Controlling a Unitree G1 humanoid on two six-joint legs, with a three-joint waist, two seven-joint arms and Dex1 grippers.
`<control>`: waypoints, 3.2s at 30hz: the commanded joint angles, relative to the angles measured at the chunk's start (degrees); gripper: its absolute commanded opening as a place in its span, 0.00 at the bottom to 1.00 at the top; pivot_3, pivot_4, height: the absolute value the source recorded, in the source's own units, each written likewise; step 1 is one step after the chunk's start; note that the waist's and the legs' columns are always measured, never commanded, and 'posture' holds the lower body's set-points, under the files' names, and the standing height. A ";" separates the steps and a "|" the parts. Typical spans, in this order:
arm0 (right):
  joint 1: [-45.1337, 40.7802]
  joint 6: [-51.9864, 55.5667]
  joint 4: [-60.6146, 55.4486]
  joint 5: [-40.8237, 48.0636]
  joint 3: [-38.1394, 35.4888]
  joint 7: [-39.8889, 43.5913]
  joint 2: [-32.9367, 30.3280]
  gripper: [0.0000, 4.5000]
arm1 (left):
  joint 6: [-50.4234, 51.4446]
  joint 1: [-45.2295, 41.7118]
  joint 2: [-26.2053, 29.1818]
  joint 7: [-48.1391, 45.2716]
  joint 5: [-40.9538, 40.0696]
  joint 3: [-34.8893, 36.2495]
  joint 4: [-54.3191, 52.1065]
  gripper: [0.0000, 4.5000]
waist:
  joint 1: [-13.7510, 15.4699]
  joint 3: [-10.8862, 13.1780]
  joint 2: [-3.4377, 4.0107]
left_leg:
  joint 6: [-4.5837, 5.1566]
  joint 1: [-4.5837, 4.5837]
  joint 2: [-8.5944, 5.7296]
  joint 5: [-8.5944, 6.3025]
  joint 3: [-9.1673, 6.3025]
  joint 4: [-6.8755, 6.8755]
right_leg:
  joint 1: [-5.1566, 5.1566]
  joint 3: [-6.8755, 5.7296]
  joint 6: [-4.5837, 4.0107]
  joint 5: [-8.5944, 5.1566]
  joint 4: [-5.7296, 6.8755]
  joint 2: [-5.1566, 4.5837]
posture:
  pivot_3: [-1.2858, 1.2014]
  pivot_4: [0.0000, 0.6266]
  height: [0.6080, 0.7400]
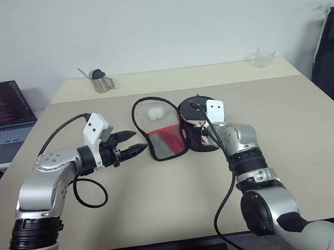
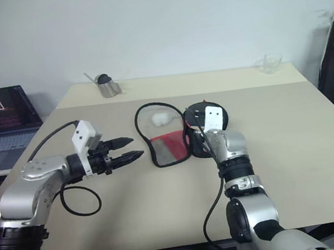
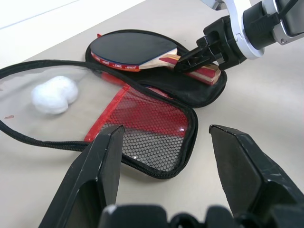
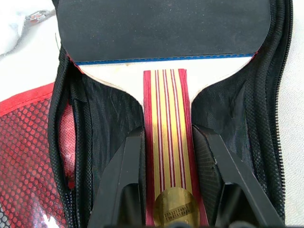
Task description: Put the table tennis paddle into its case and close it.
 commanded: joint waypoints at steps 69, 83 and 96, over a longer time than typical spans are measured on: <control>20.12 7.58 -40.89 14.78 6.95 51.40 -48.38 1.00 | -14.41 -34.32 -28.09 17.09 16.07 -3.84 45.41 0.69 | 1.34 0.00 -0.12 | 0.00 0.06 -0.03 -0.02 0.26 0.34 | 0.10 0.27 0.06 0.28 -0.06 0.48 | 0.52 0.24 1.00; 18.59 9.37 -37.90 14.78 4.19 45.69 -46.81 1.00 | -10.70 -28.42 -33.42 21.04 21.76 -12.03 34.16 0.69 | 1.21 0.00 -0.12 | -0.01 0.15 -0.01 -0.01 0.34 0.33 | 0.09 0.39 0.06 0.28 -0.01 0.50 | 0.52 0.24 1.00; 13.66 18.94 -25.75 15.68 -5.09 29.85 -23.53 1.00 | -9.77 -19.73 -12.80 -7.91 8.40 -7.52 13.50 0.69 | 0.22 -0.04 -0.05 | -0.08 0.22 0.15 0.04 0.33 0.26 | 0.02 0.39 -0.08 0.32 0.11 0.55 | 0.52 0.24 1.00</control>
